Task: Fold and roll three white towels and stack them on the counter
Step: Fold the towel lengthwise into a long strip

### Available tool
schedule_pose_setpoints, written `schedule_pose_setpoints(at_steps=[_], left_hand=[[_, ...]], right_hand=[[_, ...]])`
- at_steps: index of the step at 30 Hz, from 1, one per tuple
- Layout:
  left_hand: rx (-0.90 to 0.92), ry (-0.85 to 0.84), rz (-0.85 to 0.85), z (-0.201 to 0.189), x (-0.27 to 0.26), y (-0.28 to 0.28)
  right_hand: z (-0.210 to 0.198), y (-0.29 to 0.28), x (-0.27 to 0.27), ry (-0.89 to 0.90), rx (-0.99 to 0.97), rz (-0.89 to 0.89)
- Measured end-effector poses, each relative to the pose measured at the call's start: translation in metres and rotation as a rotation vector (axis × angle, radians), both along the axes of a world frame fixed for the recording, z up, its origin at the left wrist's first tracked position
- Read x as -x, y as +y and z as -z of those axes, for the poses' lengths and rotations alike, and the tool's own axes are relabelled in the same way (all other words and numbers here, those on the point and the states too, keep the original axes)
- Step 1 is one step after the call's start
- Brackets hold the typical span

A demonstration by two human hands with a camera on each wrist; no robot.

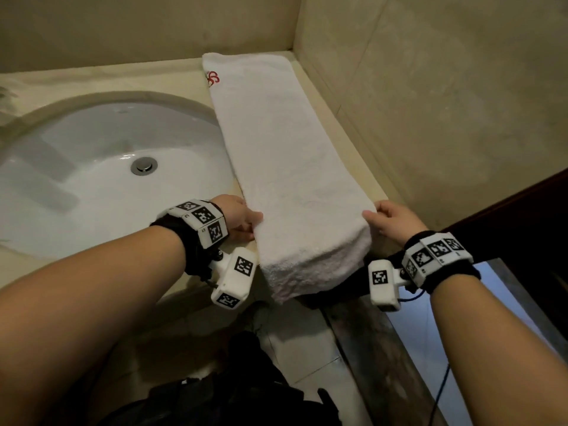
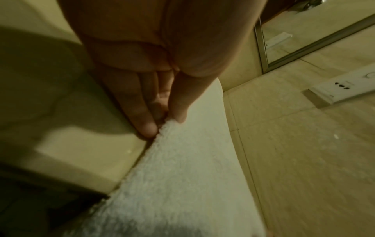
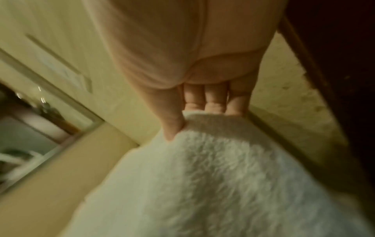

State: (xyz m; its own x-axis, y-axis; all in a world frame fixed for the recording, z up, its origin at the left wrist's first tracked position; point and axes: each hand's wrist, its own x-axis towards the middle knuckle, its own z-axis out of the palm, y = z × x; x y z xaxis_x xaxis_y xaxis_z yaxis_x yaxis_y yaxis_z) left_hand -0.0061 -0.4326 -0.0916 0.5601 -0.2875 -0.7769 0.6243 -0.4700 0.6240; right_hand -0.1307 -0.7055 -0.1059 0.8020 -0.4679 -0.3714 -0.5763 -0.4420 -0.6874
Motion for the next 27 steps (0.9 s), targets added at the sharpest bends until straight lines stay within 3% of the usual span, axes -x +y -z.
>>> schedule_pose_setpoints(at_steps=[2, 6, 10, 13, 15, 19, 24, 27], left_hand=[[0.009, -0.011, -0.01, 0.002, 0.005, 0.002], [0.028, -0.026, -0.052, 0.003, 0.012, 0.007], [0.045, -0.014, -0.127, 0.001, 0.014, 0.009], [0.053, -0.032, -0.16, 0.001, 0.018, 0.008], [0.019, -0.106, -0.101, 0.002, 0.024, 0.004], [-0.298, -0.421, 0.183, 0.006, 0.034, 0.005], [-0.303, -0.437, 0.073, 0.007, 0.041, 0.019], [-0.381, -0.518, 0.199, 0.004, 0.063, 0.026]], right_hand=[[0.004, 0.001, -0.002, -0.017, 0.012, 0.057], [0.021, -0.002, 0.008, 0.27, 0.123, -0.068], [0.03, -0.004, 0.014, 0.102, -0.036, 0.074], [0.039, -0.002, 0.014, 0.098, -0.013, 0.036], [0.045, -0.001, 0.015, 0.071, -0.028, 0.07], [0.053, -0.001, 0.019, -0.004, -0.144, 0.132], [0.056, -0.002, 0.017, -0.032, -0.225, 0.025], [0.057, -0.003, 0.019, -0.008, -0.281, -0.039]])
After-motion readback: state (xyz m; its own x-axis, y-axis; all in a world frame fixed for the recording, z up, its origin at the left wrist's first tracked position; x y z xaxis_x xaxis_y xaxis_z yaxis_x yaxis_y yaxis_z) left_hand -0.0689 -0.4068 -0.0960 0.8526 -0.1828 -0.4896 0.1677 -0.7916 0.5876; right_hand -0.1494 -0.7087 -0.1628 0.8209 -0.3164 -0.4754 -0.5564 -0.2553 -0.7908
